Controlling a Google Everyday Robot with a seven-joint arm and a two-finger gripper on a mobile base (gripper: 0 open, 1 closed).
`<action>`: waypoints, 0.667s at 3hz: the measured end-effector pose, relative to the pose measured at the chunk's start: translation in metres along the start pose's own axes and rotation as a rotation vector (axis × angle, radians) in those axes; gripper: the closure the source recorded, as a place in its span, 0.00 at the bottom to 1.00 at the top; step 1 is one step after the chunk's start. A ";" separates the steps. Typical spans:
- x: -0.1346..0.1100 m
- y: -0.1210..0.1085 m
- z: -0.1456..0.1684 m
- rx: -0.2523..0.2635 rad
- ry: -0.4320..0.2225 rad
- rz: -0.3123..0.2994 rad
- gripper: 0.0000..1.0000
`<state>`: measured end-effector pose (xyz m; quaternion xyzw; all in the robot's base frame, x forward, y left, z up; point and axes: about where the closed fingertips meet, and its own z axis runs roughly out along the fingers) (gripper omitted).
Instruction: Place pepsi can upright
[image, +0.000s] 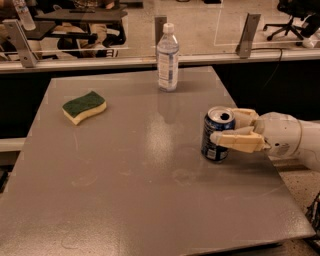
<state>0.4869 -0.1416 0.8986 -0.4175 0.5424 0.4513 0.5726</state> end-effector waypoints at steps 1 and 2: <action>-0.001 0.001 0.002 -0.004 0.000 -0.001 0.00; -0.001 0.001 0.002 -0.004 0.000 -0.001 0.00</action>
Offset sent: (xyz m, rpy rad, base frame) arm 0.0000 0.0019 0.0007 0.0001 -0.0009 0.0035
